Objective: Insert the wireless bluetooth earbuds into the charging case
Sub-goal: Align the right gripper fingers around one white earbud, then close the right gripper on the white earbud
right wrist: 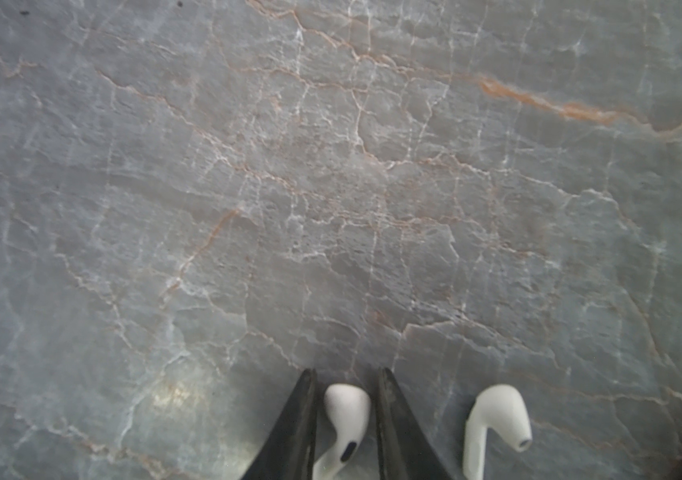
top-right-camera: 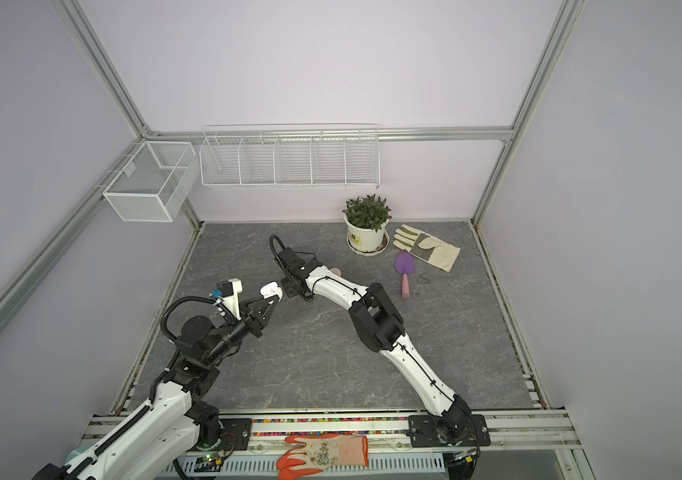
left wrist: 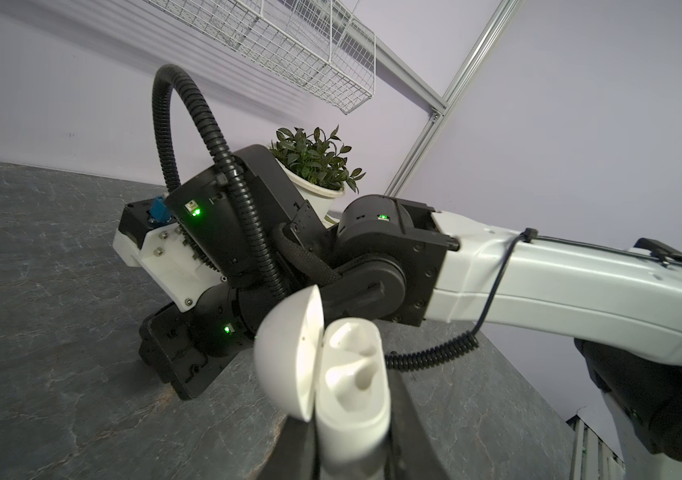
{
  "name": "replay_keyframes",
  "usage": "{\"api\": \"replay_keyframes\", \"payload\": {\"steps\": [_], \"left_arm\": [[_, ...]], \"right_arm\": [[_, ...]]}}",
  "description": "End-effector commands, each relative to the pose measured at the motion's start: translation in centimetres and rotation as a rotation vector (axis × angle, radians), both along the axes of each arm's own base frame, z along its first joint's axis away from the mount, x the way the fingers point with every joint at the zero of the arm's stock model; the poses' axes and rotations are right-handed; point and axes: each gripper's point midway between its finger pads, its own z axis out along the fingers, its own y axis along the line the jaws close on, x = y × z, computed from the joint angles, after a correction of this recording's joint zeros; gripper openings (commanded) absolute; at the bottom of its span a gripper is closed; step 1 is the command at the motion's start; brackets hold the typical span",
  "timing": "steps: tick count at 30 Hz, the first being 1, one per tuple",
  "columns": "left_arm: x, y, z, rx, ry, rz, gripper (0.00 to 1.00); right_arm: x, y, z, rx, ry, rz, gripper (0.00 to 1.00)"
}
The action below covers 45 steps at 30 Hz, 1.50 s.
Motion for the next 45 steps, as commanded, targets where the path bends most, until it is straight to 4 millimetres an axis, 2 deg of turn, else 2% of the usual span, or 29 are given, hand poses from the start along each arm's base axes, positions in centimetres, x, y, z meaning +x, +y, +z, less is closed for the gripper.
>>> {"api": "replay_keyframes", "payload": {"steps": [1, 12, 18, 24, 31, 34, 40, 45], "left_arm": [[0.1, 0.3, 0.1, 0.003, -0.012, 0.012, 0.0], [-0.4, 0.0, 0.2, -0.012, -0.006, -0.017, 0.0], [-1.1, 0.1, -0.1, -0.021, -0.004, -0.028, 0.0], [-1.8, 0.0, -0.6, -0.025, 0.006, -0.052, 0.0], [-2.2, -0.3, -0.5, -0.027, 0.005, -0.077, 0.0], [-2.2, -0.3, -0.6, -0.027, 0.008, -0.078, 0.0], [-2.2, -0.4, -0.6, -0.027, 0.006, -0.08, 0.0], [-2.1, -0.5, -0.7, -0.03, 0.016, -0.081, 0.0]], "right_arm": [[-1.1, -0.7, -1.9, -0.039, 0.062, 0.003, 0.25], [-2.5, -0.7, 2.0, 0.0, 0.029, 0.043, 0.19], [-4.6, -1.7, 3.0, 0.019, 0.048, 0.085, 0.19], [-8.0, -4.1, 2.7, -0.011, 0.078, 0.111, 0.19], [-11.8, -7.3, 1.2, -0.076, 0.131, 0.123, 0.2], [-13.3, -7.9, 0.8, -0.098, 0.142, 0.149, 0.2], [-14.7, -8.5, 0.3, -0.154, 0.146, 0.196, 0.22], [-14.9, -9.0, 0.0, -0.184, 0.147, 0.194, 0.29]]}}
